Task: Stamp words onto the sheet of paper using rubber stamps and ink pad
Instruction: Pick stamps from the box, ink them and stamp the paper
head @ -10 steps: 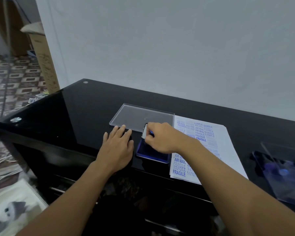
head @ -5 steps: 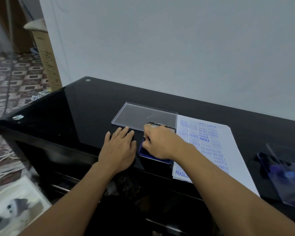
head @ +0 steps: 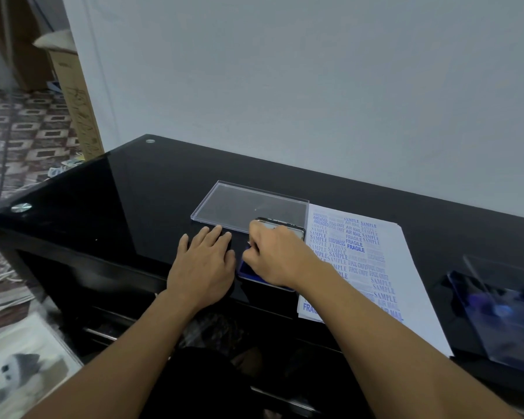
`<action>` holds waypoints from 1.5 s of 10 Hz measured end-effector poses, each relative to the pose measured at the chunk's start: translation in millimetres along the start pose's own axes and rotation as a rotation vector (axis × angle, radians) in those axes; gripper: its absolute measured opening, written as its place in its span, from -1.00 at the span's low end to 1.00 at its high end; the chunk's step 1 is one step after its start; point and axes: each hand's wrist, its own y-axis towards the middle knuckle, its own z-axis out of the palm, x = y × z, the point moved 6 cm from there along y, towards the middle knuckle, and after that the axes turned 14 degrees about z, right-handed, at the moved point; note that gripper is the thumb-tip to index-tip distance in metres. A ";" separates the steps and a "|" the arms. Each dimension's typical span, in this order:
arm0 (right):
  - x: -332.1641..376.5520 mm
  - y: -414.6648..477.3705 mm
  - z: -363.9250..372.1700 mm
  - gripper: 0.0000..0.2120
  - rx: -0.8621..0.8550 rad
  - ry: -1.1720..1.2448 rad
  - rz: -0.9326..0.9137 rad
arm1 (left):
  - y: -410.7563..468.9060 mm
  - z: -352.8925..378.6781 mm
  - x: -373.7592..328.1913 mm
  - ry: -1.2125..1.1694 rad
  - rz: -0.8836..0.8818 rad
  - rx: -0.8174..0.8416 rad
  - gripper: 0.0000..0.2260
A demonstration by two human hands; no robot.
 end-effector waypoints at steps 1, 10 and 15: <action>-0.5 0.8 -0.5 -0.84 0.013 0.006 0.011 | 0.0 -0.7 -0.7 0.008 0.002 0.002 -0.56; -0.3 1.1 2.3 -0.88 0.067 0.052 0.041 | 0.3 1.6 0.2 0.019 -0.003 0.014 -0.55; 4.3 2.0 0.5 -0.88 0.088 0.055 0.063 | 0.7 0.6 -0.3 0.021 0.001 0.014 -0.56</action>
